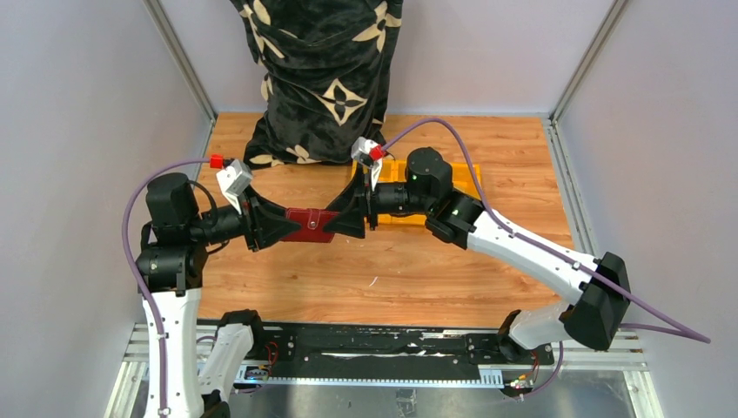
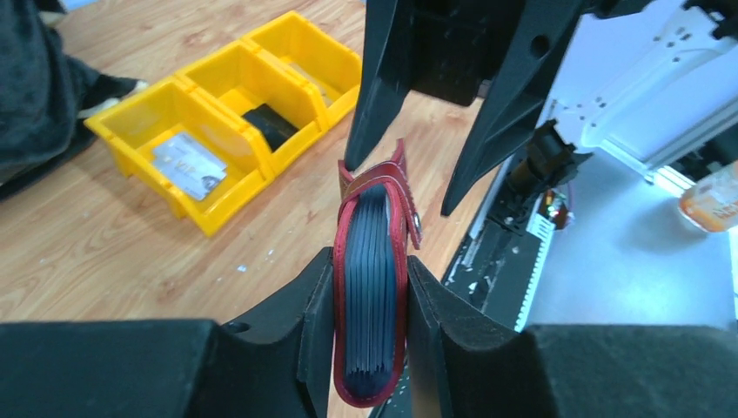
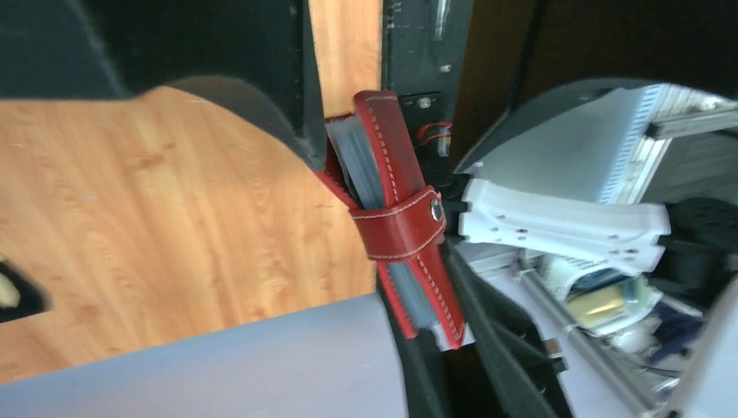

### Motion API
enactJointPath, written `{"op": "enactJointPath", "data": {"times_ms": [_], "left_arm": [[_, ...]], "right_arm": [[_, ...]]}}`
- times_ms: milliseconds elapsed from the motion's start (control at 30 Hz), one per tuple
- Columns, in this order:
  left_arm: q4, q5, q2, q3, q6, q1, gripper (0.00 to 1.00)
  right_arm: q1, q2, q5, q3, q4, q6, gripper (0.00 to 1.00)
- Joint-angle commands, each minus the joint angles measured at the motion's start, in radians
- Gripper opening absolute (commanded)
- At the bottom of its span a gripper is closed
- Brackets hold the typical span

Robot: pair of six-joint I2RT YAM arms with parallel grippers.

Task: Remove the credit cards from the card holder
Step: Open the card holder.

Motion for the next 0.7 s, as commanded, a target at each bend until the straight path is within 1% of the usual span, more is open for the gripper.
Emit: {"op": "enactJointPath", "data": {"times_ms": [0, 33, 67, 133, 167, 233, 267, 333, 467, 567, 667], "left_arm": [[-0.012, -0.116, -0.021, 0.008, 0.048, 0.000, 0.13], [-0.012, -0.160, -0.025, 0.007, 0.062, 0.000, 0.12], [-0.010, -0.200, -0.026, 0.006, 0.072, 0.000, 0.11], [0.004, -0.261, -0.032, 0.006, 0.083, 0.000, 0.10], [0.014, -0.286, -0.041, 0.004, 0.094, 0.000, 0.10], [0.047, -0.327, -0.056, -0.007, 0.090, 0.000, 0.07], [0.072, -0.346, -0.067, -0.017, 0.074, 0.000, 0.05], [0.118, -0.378, -0.083, -0.033, 0.051, 0.000, 0.03], [0.125, -0.384, -0.088, -0.037, 0.036, 0.000, 0.01], [0.124, -0.353, -0.101, -0.036, 0.032, 0.000, 0.01], [0.126, -0.316, -0.120, -0.035, 0.027, 0.000, 0.01]], "right_arm": [[0.012, -0.043, 0.255, 0.053, -0.035, 0.055, 0.67], [0.014, -0.048, 0.318, 0.054, -0.048, 0.100, 0.71], [0.031, -0.054, 0.381, 0.061, -0.078, 0.122, 0.72], [0.088, -0.060, 0.544, 0.080, -0.128, 0.111, 0.73], [0.149, -0.057, 0.661, 0.093, -0.162, 0.090, 0.73], [0.216, -0.028, 0.761, 0.131, -0.210, 0.111, 0.72], [0.232, -0.007, 0.800, 0.153, -0.237, 0.135, 0.70], [0.258, 0.031, 0.832, 0.191, -0.271, 0.194, 0.65], [0.296, 0.101, 0.865, 0.240, -0.248, 0.231, 0.58], [0.299, 0.144, 0.895, 0.290, -0.291, 0.245, 0.57], [0.298, 0.154, 0.919, 0.298, -0.296, 0.250, 0.56]]}}
